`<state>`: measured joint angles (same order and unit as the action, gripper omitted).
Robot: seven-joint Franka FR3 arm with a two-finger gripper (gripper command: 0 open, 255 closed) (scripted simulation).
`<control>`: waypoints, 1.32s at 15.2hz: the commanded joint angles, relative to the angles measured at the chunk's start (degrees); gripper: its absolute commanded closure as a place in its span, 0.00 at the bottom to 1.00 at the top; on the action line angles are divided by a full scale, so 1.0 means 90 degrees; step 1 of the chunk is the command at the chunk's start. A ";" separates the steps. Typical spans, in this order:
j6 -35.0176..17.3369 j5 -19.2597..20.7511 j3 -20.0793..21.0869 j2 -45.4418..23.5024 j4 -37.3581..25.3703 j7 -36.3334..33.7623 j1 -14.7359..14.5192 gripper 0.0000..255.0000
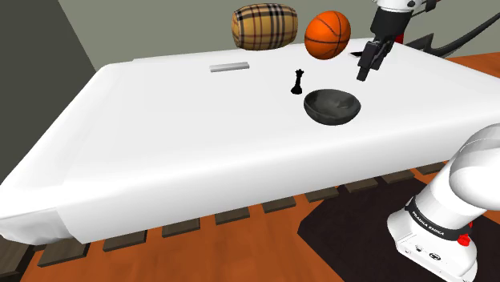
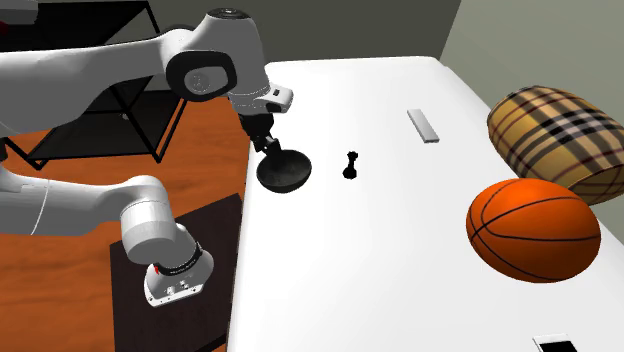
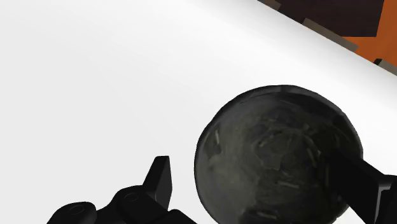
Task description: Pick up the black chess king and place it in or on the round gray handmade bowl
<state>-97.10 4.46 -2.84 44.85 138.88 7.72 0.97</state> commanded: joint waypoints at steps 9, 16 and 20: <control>-0.0777 -0.0057 -0.0157 -0.2192 -0.1307 0.0075 -0.0039 0.00; -0.0986 -0.0209 -0.0272 -0.4064 -0.2872 0.0203 -0.0054 0.00; -0.0910 -0.0333 -0.0318 -0.5145 -0.3969 0.0290 -0.0034 0.00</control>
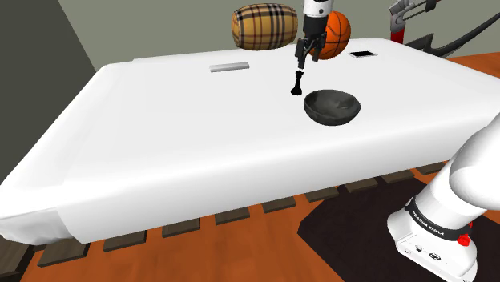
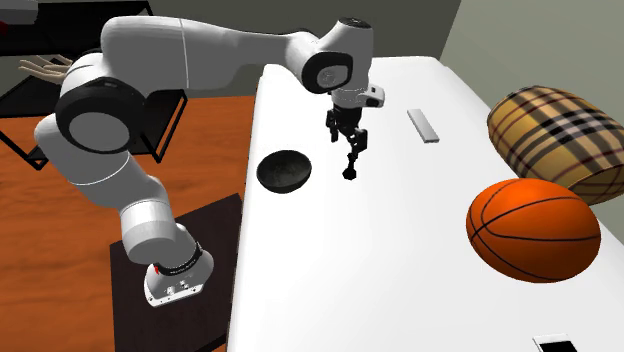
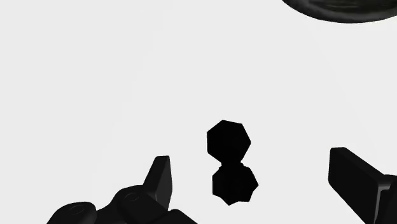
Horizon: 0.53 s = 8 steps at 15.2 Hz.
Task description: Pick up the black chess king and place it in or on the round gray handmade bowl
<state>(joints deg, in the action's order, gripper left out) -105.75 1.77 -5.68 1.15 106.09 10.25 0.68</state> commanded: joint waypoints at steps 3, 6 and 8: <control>-0.0075 -0.0068 -0.0010 -0.0576 -0.0472 0.0031 0.0012 0.00; -0.0324 -0.0070 -0.0013 -0.0606 -0.0252 0.0032 0.0015 0.00; -0.0489 -0.0072 -0.0014 -0.0633 -0.0114 0.0033 0.0018 0.00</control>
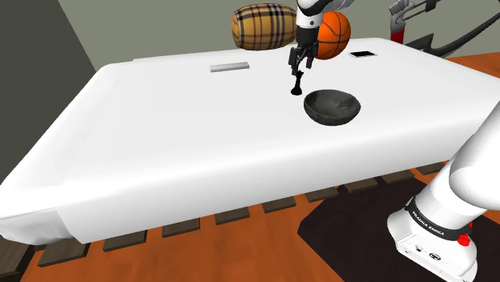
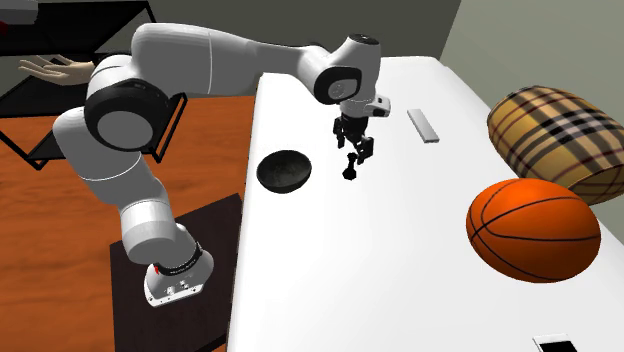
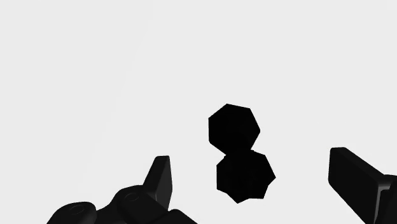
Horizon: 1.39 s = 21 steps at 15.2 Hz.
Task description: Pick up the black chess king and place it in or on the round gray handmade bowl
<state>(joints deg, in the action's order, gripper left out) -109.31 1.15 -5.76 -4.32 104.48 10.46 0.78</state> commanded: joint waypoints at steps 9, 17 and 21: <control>-0.0140 -0.0004 -0.0005 -0.0035 0.0103 0.0010 0.0007 0.00; -0.0140 -0.0004 -0.0004 -0.0040 0.0098 0.0008 0.0006 1.00; 0.0024 -0.0002 -0.0006 -0.0007 -0.0034 0.0012 0.0006 1.00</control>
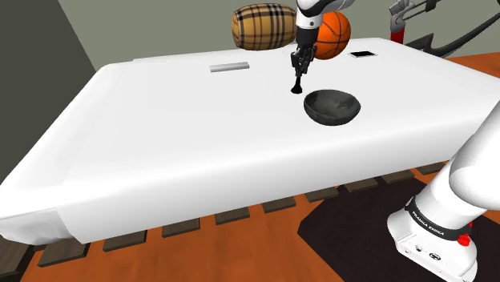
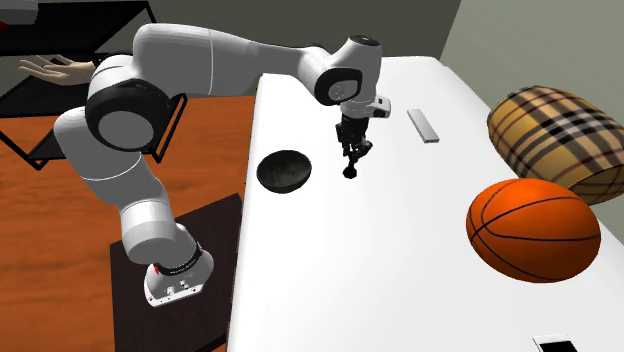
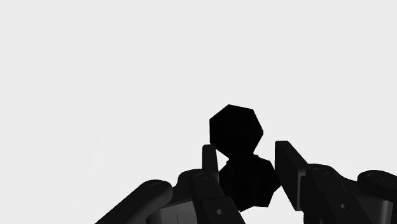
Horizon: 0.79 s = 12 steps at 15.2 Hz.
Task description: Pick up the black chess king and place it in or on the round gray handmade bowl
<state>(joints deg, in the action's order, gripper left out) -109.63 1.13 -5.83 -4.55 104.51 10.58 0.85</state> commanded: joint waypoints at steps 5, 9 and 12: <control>0.0478 0.0003 0.0002 0.0060 -0.0415 0.0004 -0.0003 1.00; 0.0818 0.0002 0.0002 0.0068 -0.0746 0.0011 -0.0003 1.00; 0.1077 0.0000 0.0001 0.0059 -0.1015 0.0018 -0.0003 1.00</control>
<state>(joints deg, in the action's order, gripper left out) -100.68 1.14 -5.85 -3.94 96.18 10.81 0.87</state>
